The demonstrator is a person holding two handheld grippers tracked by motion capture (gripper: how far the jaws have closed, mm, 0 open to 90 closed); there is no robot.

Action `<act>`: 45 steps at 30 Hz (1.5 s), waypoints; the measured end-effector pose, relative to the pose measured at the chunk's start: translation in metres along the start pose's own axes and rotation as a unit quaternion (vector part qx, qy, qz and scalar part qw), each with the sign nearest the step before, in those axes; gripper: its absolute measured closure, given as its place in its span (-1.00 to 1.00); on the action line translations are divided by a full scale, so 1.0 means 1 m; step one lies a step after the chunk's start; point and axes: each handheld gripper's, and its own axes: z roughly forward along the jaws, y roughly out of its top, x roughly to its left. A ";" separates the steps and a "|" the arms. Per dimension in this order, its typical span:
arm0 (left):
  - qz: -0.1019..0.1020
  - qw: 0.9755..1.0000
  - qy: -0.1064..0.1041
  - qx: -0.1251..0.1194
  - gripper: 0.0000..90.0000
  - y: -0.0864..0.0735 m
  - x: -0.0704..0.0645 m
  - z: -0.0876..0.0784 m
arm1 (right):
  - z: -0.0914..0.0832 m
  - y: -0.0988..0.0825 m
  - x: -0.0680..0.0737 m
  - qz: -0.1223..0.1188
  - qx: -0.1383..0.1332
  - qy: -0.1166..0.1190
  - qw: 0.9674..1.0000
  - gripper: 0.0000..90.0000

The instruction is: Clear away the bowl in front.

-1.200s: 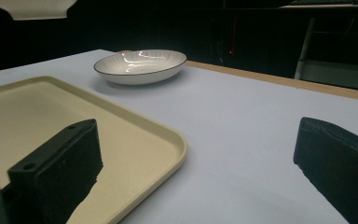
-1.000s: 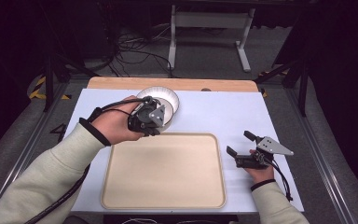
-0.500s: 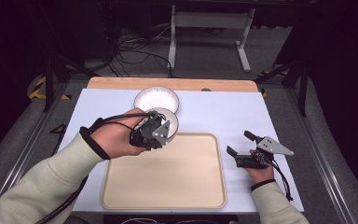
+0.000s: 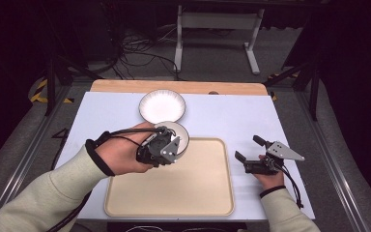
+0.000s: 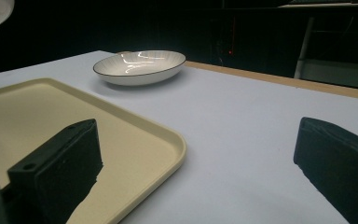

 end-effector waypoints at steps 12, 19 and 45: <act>-0.015 0.999 -0.028 0.002 0.85 0.001 -0.008 0.019 | 0.000 0.000 0.000 0.000 -0.001 0.000 1.000 -0.98; -0.014 0.999 -0.052 0.007 0.84 0.001 -0.015 0.037 | 0.000 0.000 0.000 0.000 -0.001 0.001 1.000 -0.98; -0.005 0.997 -0.071 0.031 0.84 -0.003 -0.019 0.072 | 0.000 0.000 0.000 0.001 0.000 0.001 1.000 -0.98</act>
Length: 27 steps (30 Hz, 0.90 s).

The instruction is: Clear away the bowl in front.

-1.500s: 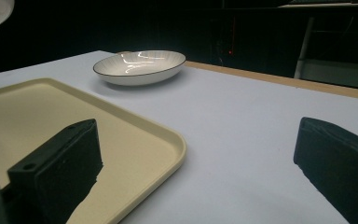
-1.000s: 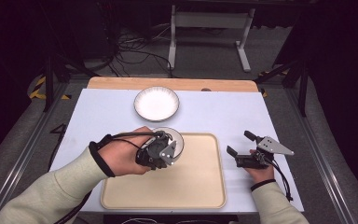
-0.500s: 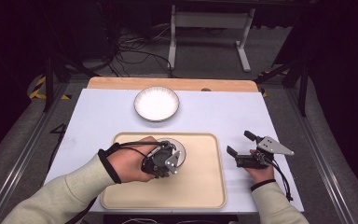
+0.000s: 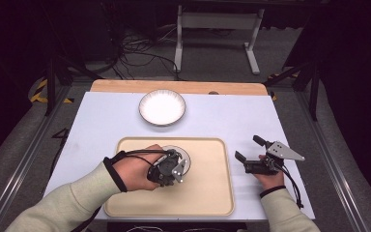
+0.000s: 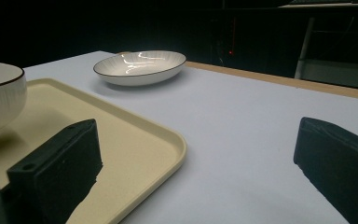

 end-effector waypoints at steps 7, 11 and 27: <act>0.000 1.000 0.000 0.000 0.84 -0.001 -0.001 0.004 | 0.000 0.000 0.000 0.000 0.000 0.000 1.000 -0.98; -0.003 1.000 0.001 0.006 0.84 -0.003 -0.002 0.007 | 0.000 0.000 0.000 0.000 0.000 0.000 1.000 -0.98; -0.004 1.000 -0.007 0.002 0.85 -0.006 -0.005 0.016 | 0.000 0.000 0.000 0.000 0.000 0.000 1.000 -0.98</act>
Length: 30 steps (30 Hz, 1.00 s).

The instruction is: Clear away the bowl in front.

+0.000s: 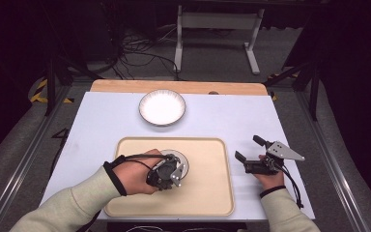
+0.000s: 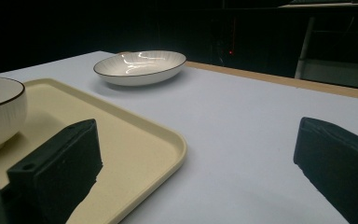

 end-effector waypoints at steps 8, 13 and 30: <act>-0.009 1.000 -0.010 0.013 0.86 -0.003 -0.002 0.005 | 0.000 0.000 0.000 -0.001 -0.001 0.000 1.000 -0.98; -0.012 1.000 -0.018 0.013 0.84 -0.003 -0.003 0.007 | 0.000 0.000 0.000 -0.001 -0.001 0.000 1.000 -0.98; -0.041 0.999 -0.036 -0.001 0.24 -0.001 -0.004 0.013 | 0.000 0.000 0.000 -0.001 0.000 0.001 1.000 -0.98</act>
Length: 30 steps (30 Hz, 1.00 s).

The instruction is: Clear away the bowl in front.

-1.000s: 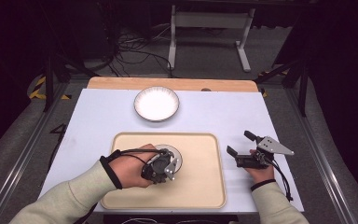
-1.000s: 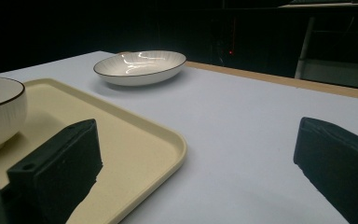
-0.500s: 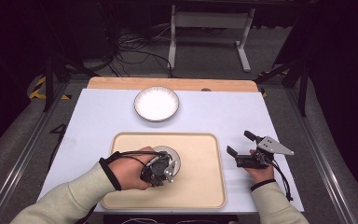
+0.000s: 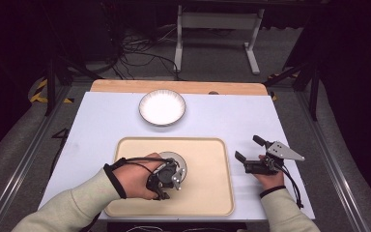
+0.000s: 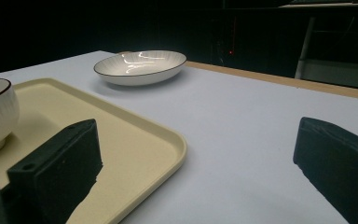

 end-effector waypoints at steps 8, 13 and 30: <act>-0.032 0.999 -0.011 -0.012 -0.15 -0.003 0.003 -0.004 | 0.000 0.000 0.000 0.000 0.000 0.000 1.000 -0.98; -0.039 0.999 -0.006 -0.023 -0.25 -0.003 0.002 -0.008 | 0.000 0.000 0.000 0.001 0.000 -0.001 1.000 -0.98; -0.072 0.989 0.023 -0.130 -0.45 -0.022 0.002 -0.033 | 0.000 0.000 0.000 0.003 0.000 0.000 1.000 -0.98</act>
